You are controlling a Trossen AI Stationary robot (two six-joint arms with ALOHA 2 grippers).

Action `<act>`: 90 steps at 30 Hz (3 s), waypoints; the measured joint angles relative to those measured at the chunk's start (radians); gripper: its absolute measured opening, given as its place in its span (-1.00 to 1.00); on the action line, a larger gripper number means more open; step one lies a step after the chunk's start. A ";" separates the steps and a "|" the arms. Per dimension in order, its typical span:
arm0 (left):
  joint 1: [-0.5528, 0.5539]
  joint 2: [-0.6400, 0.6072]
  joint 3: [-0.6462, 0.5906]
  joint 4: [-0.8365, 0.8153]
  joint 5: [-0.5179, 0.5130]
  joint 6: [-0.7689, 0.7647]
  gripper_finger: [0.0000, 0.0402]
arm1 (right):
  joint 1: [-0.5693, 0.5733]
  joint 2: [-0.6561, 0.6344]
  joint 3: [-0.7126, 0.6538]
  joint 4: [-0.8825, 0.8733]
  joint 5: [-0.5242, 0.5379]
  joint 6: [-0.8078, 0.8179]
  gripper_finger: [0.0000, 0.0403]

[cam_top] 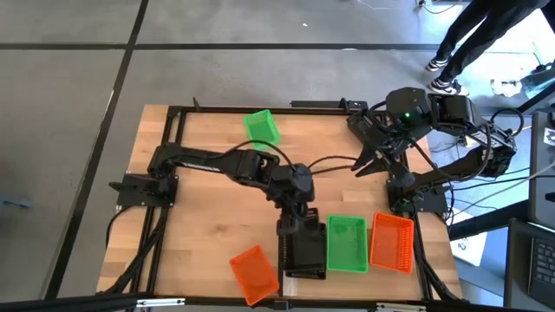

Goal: Stack baskets on shelf by color
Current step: Stack the bottom black bin on the black bin on the shelf, then stack the green bin on the stacked green bins on the shelf

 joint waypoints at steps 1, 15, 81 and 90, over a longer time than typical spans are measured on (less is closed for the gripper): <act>-0.003 0.000 -0.002 -0.014 0.001 -0.004 -1.00 | 0.000 0.000 0.000 0.000 0.000 0.000 -0.57; -0.028 0.012 -0.001 0.002 -0.081 -0.005 -0.87 | 0.000 0.000 0.000 -0.001 -0.001 -0.002 -0.57; 0.633 -0.095 -0.350 -0.292 0.021 0.553 -0.52 | 0.000 -0.017 0.000 -0.007 0.835 0.226 -0.57; 0.635 -0.096 -0.550 -0.073 -0.015 0.645 -0.52 | 0.000 0.049 0.000 -0.008 1.079 0.244 -0.57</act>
